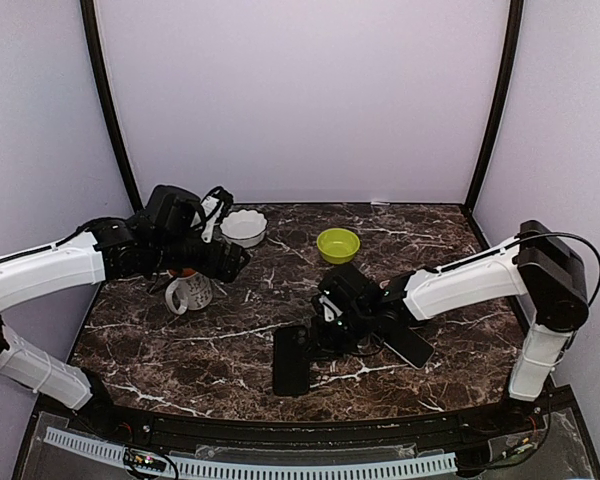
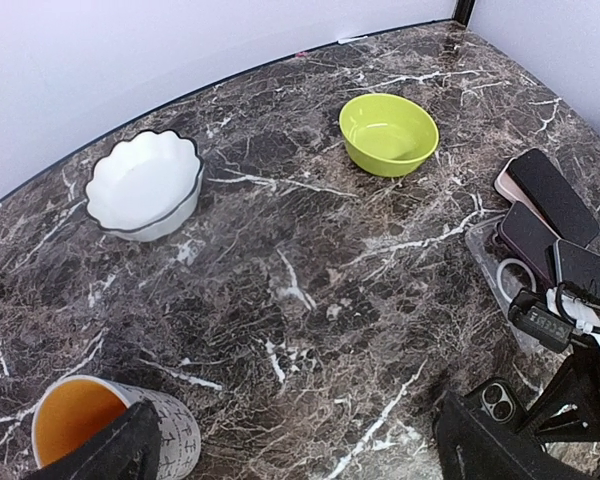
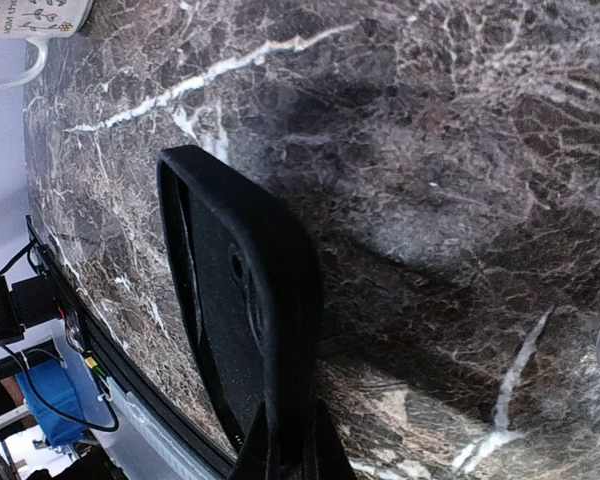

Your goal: Put the phone into the phone case

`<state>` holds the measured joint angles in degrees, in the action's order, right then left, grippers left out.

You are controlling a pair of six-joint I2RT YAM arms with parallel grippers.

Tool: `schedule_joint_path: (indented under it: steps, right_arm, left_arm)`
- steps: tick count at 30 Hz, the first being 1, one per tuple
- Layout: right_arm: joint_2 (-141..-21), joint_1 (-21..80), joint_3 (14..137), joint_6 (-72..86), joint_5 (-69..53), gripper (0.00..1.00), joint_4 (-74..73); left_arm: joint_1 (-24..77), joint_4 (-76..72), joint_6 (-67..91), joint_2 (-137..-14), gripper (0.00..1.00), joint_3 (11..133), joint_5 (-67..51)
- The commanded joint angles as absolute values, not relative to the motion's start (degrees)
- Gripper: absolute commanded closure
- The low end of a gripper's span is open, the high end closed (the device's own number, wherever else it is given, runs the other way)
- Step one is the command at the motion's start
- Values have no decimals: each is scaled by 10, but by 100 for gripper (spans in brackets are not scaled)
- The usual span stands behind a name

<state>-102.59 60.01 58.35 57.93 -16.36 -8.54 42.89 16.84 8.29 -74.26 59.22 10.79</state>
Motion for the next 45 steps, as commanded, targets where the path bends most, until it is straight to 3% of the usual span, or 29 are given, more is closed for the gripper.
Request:
schedule_joint_path:
  steps: [1,12,15,18,21,22,23,27,32,37,45]
  right_arm:
    - [-1041,604,575,604,-195,100,-40]
    - [-1037,604,545,619,-172,98,-61]
    - [-1040,604,575,589,-165,77,-102]
    - [-1028,603,598,563,-157,43,-151]
    - [-997,601,627,521,-138,19,-220]
    - [-983,600,639,502,-133,7,-247]
    - [-969,599,653,476,-126,2,-277]
    - [-932,574,724,349,-75,2,-449]
    - [-924,506,705,183,-19,1,-577]
    - [-946,438,693,102,-34,2,-589]
    - [-1011,399,688,117,-36,2,-602]
  left_arm:
    - [426,162,66,-720,1,584,128]
    - [426,164,66,-730,1,582,132]
    - [426,163,65,-731,1,582,132]
    - [426,163,63,-731,1,582,135]
    - [426,163,61,-730,1,581,135]
    - [426,162,61,-729,1,581,137]
    - [426,162,60,-729,1,581,137]
    - [426,161,59,-728,1,580,135]
    - [426,157,56,-733,1,576,132]
    - [426,156,46,-737,1,574,140]
    - [426,150,36,-736,1,570,146]
